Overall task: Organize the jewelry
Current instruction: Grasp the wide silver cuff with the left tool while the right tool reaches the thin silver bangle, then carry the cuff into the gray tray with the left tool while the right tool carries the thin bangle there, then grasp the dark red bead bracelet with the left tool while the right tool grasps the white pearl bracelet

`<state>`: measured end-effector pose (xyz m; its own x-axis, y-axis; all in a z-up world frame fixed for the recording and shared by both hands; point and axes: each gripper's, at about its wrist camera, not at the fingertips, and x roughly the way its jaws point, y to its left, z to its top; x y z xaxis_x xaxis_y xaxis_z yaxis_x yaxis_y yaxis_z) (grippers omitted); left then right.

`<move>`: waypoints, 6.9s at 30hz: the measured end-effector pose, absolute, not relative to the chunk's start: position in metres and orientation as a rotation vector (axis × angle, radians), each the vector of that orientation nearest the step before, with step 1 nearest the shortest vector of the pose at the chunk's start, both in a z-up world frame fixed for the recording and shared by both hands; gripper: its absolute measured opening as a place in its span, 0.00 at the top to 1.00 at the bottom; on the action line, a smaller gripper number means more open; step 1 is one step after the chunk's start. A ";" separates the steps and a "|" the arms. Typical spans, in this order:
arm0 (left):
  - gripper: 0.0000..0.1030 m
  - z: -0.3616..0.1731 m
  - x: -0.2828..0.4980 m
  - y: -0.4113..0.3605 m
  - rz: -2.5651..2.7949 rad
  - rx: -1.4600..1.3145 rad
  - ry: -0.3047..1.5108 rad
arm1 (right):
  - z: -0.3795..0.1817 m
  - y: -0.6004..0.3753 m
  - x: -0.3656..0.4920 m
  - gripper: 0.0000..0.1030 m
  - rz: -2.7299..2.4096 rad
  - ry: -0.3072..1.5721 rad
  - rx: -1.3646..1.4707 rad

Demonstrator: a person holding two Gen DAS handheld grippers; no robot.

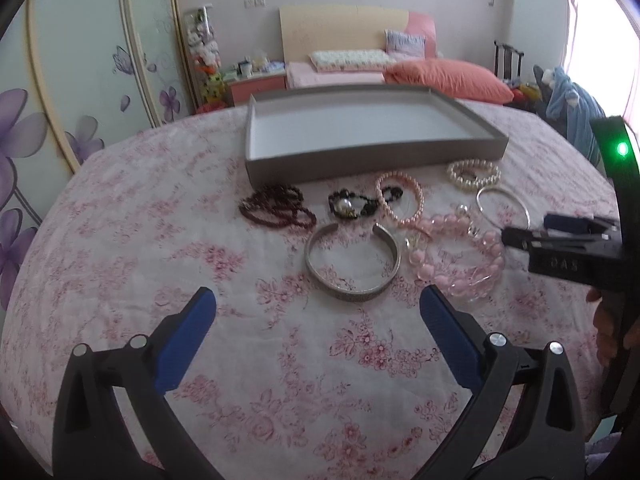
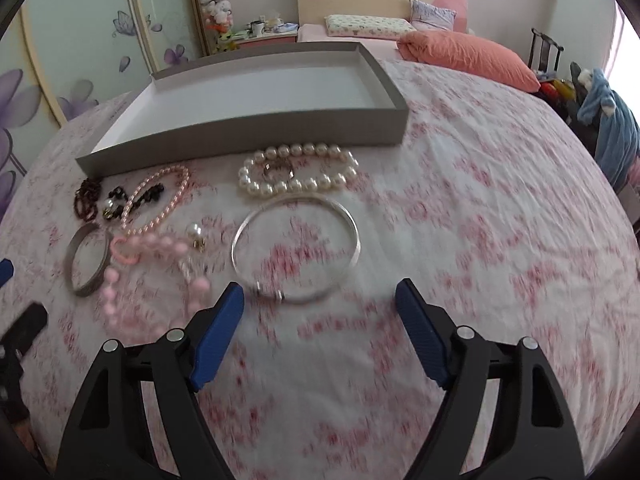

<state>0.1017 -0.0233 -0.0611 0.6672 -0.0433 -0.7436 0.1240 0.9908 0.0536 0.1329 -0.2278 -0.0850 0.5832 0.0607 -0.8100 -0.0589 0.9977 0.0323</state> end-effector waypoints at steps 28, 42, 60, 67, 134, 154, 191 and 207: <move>0.36 -0.084 0.156 -0.030 -0.088 0.070 0.936 | -0.083 -0.227 0.148 0.28 0.078 0.902 -0.007; 0.24 -0.086 0.160 -0.025 -0.067 0.062 0.930 | -0.084 -0.230 0.149 0.22 0.071 0.907 -0.001; 0.34 -0.084 0.153 -0.025 -0.077 0.082 0.922 | -0.085 -0.233 0.141 0.27 0.100 0.961 -0.034; 0.36 -0.084 0.153 -0.028 -0.084 0.081 0.911 | -0.086 -0.234 0.137 0.29 0.107 0.960 -0.032; 0.36 -0.058 0.304 -0.045 -0.080 0.029 0.740 | -0.060 -0.214 0.290 0.29 0.112 0.752 0.167; 0.34 -0.043 0.293 -0.023 -0.026 -0.020 0.729 | -0.038 -0.236 0.265 0.25 0.098 0.731 0.231; 0.28 -0.055 0.159 0.049 0.104 0.014 0.772 | -0.083 -0.253 0.211 0.77 0.005 0.877 0.084; 0.29 -0.071 0.197 0.007 0.007 0.078 0.860 | -0.084 -0.267 0.200 0.90 -0.016 0.878 0.045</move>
